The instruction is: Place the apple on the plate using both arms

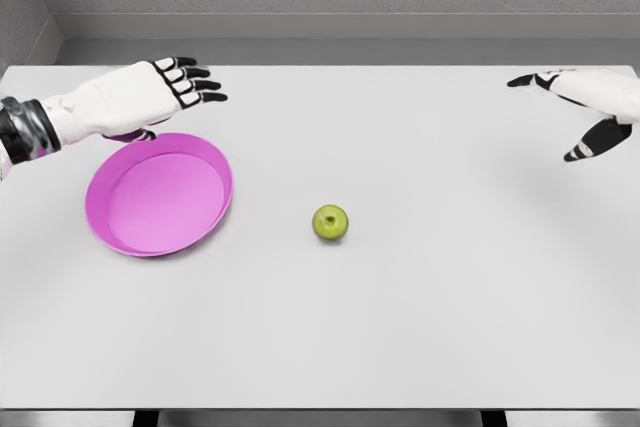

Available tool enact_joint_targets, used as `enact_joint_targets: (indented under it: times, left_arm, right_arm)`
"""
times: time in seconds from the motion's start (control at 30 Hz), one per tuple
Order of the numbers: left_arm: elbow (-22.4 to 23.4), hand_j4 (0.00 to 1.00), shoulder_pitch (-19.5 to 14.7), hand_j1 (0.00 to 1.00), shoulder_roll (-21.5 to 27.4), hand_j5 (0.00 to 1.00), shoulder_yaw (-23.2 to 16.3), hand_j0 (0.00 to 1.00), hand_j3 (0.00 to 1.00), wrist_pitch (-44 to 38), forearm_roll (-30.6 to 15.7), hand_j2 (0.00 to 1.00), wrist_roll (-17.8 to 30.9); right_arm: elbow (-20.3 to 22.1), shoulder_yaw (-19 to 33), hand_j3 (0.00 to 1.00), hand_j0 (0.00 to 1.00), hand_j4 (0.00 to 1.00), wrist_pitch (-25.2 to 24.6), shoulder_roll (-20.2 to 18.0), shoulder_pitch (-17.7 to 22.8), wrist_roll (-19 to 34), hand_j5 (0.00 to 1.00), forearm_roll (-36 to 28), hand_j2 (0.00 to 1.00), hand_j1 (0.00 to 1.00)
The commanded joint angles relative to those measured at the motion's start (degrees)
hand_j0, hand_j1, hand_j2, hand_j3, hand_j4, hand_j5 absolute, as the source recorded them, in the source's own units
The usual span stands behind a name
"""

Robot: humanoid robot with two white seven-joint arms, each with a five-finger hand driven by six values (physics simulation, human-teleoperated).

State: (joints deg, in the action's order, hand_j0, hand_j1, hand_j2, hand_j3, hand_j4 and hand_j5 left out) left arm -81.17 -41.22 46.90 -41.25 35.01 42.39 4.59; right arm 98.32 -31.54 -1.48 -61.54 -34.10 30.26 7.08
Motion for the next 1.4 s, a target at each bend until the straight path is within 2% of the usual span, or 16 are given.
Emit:
enact_joint_targets:
  times: [0.0, 0.1, 0.23, 0.37, 0.5, 0.53, 0.57, 0.63, 0.7, 0.8, 0.97, 1.23, 1.37]
  left_arm:
    - [-3.3, 1.0, 0.0, 1.0, -0.8, 1.0, -1.2, 1.0, 1.0, 0.0, -0.4, 1.0, 1.2]
    - [-10.6, 1.0, 0.0, 1.0, -1.7, 1.0, -2.3, 1.0, 1.0, 0.0, -0.4, 1.0, 1.3]
    - [-14.5, 1.0, -0.3, 1.0, -3.2, 1.0, -3.2, 1.0, 1.0, 0.0, -1.6, 1.0, 2.2]
    - [-15.2, 1.0, -1.8, 1.0, -3.7, 1.0, -8.3, 1.0, 1.0, 0.0, -4.8, 1.0, 2.4]
    - [-15.7, 1.0, -4.6, 1.0, -5.1, 1.0, -12.6, 1.0, 1.0, 0.0, -6.6, 1.0, 8.6]
    - [-15.7, 1.0, -4.9, 1.0, -5.8, 1.0, -13.3, 1.0, 1.0, 0.0, -8.7, 1.0, 11.5]
    - [-15.6, 1.0, -5.8, 1.0, -6.8, 1.0, -14.7, 1.0, 1.0, 0.0, -9.8, 1.0, 15.6]
    - [-15.5, 1.0, -6.2, 1.0, -7.6, 1.0, -15.4, 1.0, 1.0, 0.0, -10.6, 1.0, 18.4]
    - [-15.4, 1.0, -6.5, 1.0, -8.2, 1.0, -15.7, 1.0, 1.0, 0.0, -13.4, 1.0, 21.3]
    - [-14.8, 1.0, -6.6, 1.0, -9.0, 1.0, -15.7, 1.0, 1.0, 0.0, -16.5, 1.0, 21.3]
    - [-12.3, 1.0, -7.0, 1.0, -10.9, 1.0, -15.4, 1.0, 1.0, 0.0, -16.9, 1.0, 21.7]
    - [-3.4, 1.0, -7.9, 1.0, -17.5, 1.0, -15.5, 1.0, 1.0, 0.0, -16.0, 1.0, 23.1]
    - [-2.9, 1.0, -8.1, 1.0, -17.6, 1.0, -15.8, 1.0, 1.0, 0.0, -13.2, 1.0, 23.4]
  right_arm:
    - [0.1, 2.6, 1.0, 1.0, 1.0, 6.5, -0.9, 0.0, 0.0, 1.0, -0.1, 1.0, 1.0]
    - [0.3, 2.6, 1.0, 1.0, 1.0, 6.5, -0.2, -0.1, 0.0, 1.0, -0.2, 1.0, 1.0]
    - [0.1, 2.2, 1.0, 1.0, 1.0, 6.4, -0.8, 0.4, 0.0, 1.0, -0.3, 1.0, 1.0]
    - [0.8, 2.1, 1.0, 1.0, 1.0, 6.4, -0.7, 1.1, 0.0, 1.0, -0.3, 1.0, 1.0]
    - [1.8, 2.1, 1.0, 1.0, 1.0, 6.4, -0.6, 1.1, 0.0, 1.0, -0.3, 1.0, 1.0]
    - [1.9, 2.1, 1.0, 1.0, 1.0, 6.4, -0.5, 1.1, 0.0, 1.0, -0.3, 1.0, 1.0]
    - [2.1, 2.1, 1.0, 1.0, 1.0, 6.4, -0.4, 1.1, 0.0, 1.0, -0.3, 1.0, 1.0]
    - [2.1, 2.1, 1.0, 1.0, 1.0, 6.4, -0.3, 1.0, 0.0, 1.0, -0.3, 1.0, 1.0]
    - [2.1, 2.1, 1.0, 1.0, 1.0, 6.4, -0.3, 1.0, 0.0, 1.0, -0.3, 1.0, 1.0]
    - [2.1, 2.0, 1.0, 1.0, 1.0, 6.4, -0.2, 1.1, 0.0, 1.0, -0.3, 1.0, 1.0]
    - [2.1, 2.0, 1.0, 1.0, 1.0, 6.4, -0.2, 1.0, 0.0, 1.0, -0.3, 1.0, 1.0]
    - [2.1, 2.0, 1.0, 1.0, 1.0, 6.4, -0.2, 1.1, 0.0, 1.0, -0.3, 1.0, 1.0]
    - [2.1, 2.0, 1.0, 1.0, 1.0, 6.4, -0.2, 1.1, 0.0, 1.0, -0.3, 1.0, 1.0]
